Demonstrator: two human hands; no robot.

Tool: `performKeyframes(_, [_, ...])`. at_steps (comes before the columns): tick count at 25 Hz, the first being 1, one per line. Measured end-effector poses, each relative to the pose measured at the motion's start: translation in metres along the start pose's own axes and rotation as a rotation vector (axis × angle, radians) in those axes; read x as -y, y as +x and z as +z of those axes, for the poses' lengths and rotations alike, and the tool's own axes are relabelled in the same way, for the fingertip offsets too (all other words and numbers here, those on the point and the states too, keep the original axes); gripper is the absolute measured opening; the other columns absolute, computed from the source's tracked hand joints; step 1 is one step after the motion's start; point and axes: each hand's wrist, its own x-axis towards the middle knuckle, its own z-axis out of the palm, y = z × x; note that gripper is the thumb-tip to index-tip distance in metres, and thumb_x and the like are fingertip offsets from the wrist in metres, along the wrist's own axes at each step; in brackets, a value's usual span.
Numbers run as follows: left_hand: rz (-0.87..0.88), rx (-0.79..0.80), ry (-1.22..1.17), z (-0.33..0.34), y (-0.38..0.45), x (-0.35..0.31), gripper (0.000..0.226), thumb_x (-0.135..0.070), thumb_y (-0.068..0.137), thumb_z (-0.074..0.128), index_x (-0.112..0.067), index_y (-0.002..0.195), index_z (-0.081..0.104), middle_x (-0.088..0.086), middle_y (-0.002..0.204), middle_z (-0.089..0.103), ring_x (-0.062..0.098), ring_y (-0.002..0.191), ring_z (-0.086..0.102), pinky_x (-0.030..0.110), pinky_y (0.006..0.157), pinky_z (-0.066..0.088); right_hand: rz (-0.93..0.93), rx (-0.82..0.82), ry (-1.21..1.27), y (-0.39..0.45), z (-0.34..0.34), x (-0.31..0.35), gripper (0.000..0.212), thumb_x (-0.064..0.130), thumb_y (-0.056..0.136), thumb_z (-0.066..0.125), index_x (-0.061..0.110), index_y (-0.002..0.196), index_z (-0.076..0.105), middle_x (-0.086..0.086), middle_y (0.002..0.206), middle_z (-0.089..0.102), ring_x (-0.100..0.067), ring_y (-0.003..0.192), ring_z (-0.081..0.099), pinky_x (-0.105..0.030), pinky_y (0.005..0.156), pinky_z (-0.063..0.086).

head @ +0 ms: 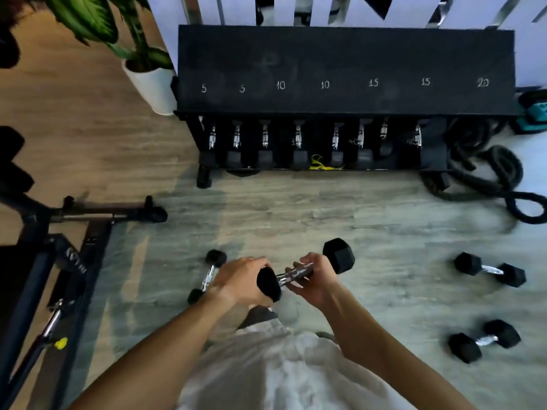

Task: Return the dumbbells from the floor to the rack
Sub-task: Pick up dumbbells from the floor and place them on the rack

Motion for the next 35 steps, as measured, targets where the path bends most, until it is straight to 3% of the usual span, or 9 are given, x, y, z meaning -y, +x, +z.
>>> performKeyframes(2, [0.019, 0.001, 0.01, -0.032, 0.046, 0.002, 0.078, -0.072, 0.041, 0.069, -0.043, 0.112, 0.053, -0.016, 0.105, 0.069, 0.011, 0.095, 0.067, 0.023, 0.075, 0.048, -0.056, 0.009, -0.002, 0.013, 0.03, 0.045, 0.004, 0.01, 0.081, 0.051, 0.008, 0.085, 0.051, -0.009, 0.082, 0.056, -0.03, 0.09, 0.058, -0.049, 0.099, 0.046])
performKeyframes(4, [0.028, -0.006, 0.034, -0.07, 0.089, 0.007, 0.081, -0.07, 0.037, 0.069, -0.044, 0.112, 0.05, -0.015, 0.106, 0.069, 0.014, 0.095, 0.067, 0.025, 0.074, 0.047, -0.055, -0.023, 0.018, 0.028, 0.059, 0.084, 0.013, 0.012, 0.079, 0.051, 0.004, 0.089, 0.055, -0.012, 0.086, 0.059, -0.031, 0.088, 0.061, -0.051, 0.101, 0.045])
performKeyframes(7, [0.022, -0.029, 0.057, -0.112, 0.145, 0.015, 0.084, -0.07, 0.036, 0.067, -0.047, 0.114, 0.046, -0.016, 0.104, 0.068, 0.015, 0.093, 0.067, 0.027, 0.073, 0.049, -0.056, -0.035, 0.016, 0.047, 0.103, 0.138, 0.024, 0.012, 0.073, 0.054, 0.001, 0.094, 0.056, -0.015, 0.092, 0.06, -0.033, 0.089, 0.063, -0.048, 0.091, 0.05])
performKeyframes(10, [-0.021, -0.078, 0.001, -0.151, 0.213, 0.023, 0.078, -0.067, 0.041, 0.066, -0.05, 0.114, 0.046, -0.019, 0.103, 0.067, 0.011, 0.094, 0.066, 0.026, 0.074, 0.05, -0.049, -0.04, 0.012, 0.088, 0.147, 0.204, 0.022, 0.01, 0.075, 0.05, 0.002, 0.094, 0.056, -0.017, 0.092, 0.061, -0.034, 0.091, 0.062, -0.049, 0.091, 0.05])
performKeyframes(16, [-0.195, -0.146, -0.133, -0.222, 0.325, 0.025, 0.069, -0.069, 0.041, 0.064, -0.049, 0.105, 0.051, -0.023, 0.093, 0.066, 0.006, 0.088, 0.064, 0.025, 0.071, 0.052, -0.053, 0.035, -0.214, 0.138, 0.246, 0.337, 0.017, 0.011, 0.072, 0.053, 0.006, 0.088, 0.055, -0.01, 0.078, 0.059, -0.03, 0.076, 0.062, -0.044, 0.081, 0.054])
performKeyframes(19, [-0.273, -0.193, -0.221, -0.253, 0.372, 0.027, 0.064, -0.069, 0.04, 0.063, -0.047, 0.099, 0.05, -0.025, 0.084, 0.062, 0.002, 0.078, 0.06, 0.023, 0.065, 0.051, -0.096, 0.078, -0.334, 0.161, 0.295, 0.395, 0.015, 0.013, 0.074, 0.056, 0.007, 0.088, 0.054, -0.009, 0.08, 0.057, -0.027, 0.079, 0.058, -0.039, 0.073, 0.052])
performKeyframes(24, [-0.372, -0.163, -0.285, -0.289, 0.421, 0.067, 0.065, -0.064, 0.043, 0.068, -0.052, 0.103, 0.046, -0.024, 0.095, 0.061, 0.006, 0.093, 0.063, 0.024, 0.074, 0.051, -0.015, 0.09, -0.447, 0.197, 0.373, 0.432, 0.008, 0.01, 0.078, 0.054, 0.006, 0.086, 0.054, -0.01, 0.079, 0.056, -0.025, 0.079, 0.056, -0.038, 0.072, 0.051])
performKeyframes(30, [-0.387, -0.132, -0.333, -0.331, 0.474, 0.148, 0.078, -0.061, 0.048, 0.067, -0.043, 0.123, 0.053, -0.016, 0.111, 0.069, 0.012, 0.105, 0.065, 0.027, 0.085, 0.054, 0.069, 0.044, -0.48, 0.248, 0.472, 0.445, 0.007, 0.008, 0.082, 0.053, 0.004, 0.088, 0.054, -0.013, 0.076, 0.055, -0.027, 0.072, 0.056, -0.037, 0.069, 0.05])
performKeyframes(35, [-0.434, -0.083, -0.399, -0.356, 0.5, 0.196, 0.082, -0.059, 0.054, 0.071, -0.04, 0.131, 0.052, -0.012, 0.121, 0.067, 0.015, 0.115, 0.063, 0.026, 0.091, 0.05, 0.097, -0.027, -0.475, 0.286, 0.533, 0.444, 0.011, 0.007, 0.091, 0.05, 0.003, 0.1, 0.054, -0.014, 0.082, 0.056, -0.028, 0.075, 0.056, -0.044, 0.084, 0.051])
